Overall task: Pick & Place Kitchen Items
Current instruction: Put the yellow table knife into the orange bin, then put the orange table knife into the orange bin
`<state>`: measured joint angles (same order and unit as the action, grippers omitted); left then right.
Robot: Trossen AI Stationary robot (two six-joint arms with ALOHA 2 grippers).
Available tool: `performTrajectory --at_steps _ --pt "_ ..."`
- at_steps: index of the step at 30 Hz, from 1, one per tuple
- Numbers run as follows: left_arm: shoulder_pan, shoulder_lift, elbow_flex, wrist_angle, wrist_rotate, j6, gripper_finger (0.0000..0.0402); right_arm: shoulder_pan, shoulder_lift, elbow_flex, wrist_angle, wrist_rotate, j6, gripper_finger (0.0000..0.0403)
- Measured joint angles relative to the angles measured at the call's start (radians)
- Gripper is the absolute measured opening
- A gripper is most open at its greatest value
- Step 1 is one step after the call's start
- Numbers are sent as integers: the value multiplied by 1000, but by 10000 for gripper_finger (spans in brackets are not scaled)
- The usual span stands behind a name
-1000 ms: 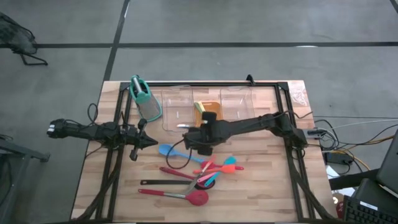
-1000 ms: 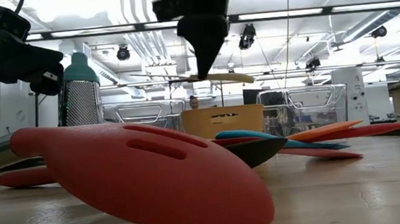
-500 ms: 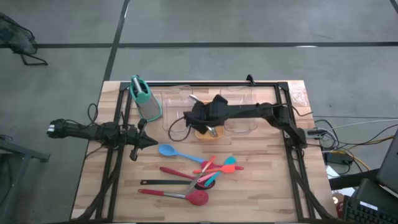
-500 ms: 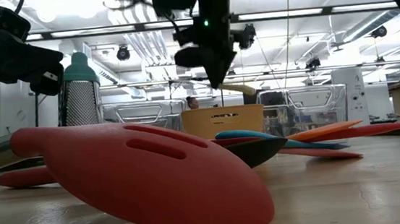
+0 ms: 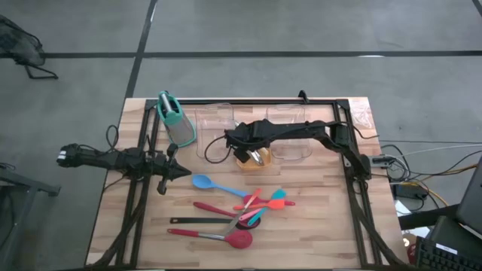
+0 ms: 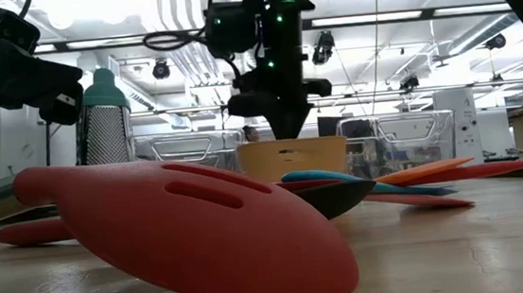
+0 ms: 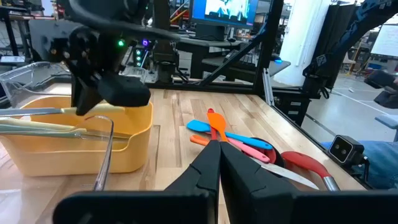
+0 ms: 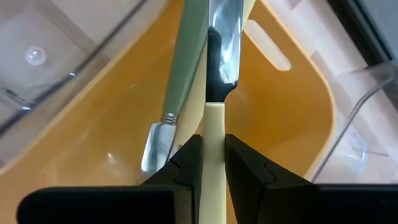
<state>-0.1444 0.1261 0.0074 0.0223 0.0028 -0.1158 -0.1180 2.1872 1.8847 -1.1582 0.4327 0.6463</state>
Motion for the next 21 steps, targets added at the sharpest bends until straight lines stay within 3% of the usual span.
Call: performTrajectory --at_steps 11,21 --pt "0 0 0 0 0 0 12 7 0 -25 8 -50 3 122" --pt "0 0 0 0 0 0 12 85 -4 55 5 -48 -202 166"
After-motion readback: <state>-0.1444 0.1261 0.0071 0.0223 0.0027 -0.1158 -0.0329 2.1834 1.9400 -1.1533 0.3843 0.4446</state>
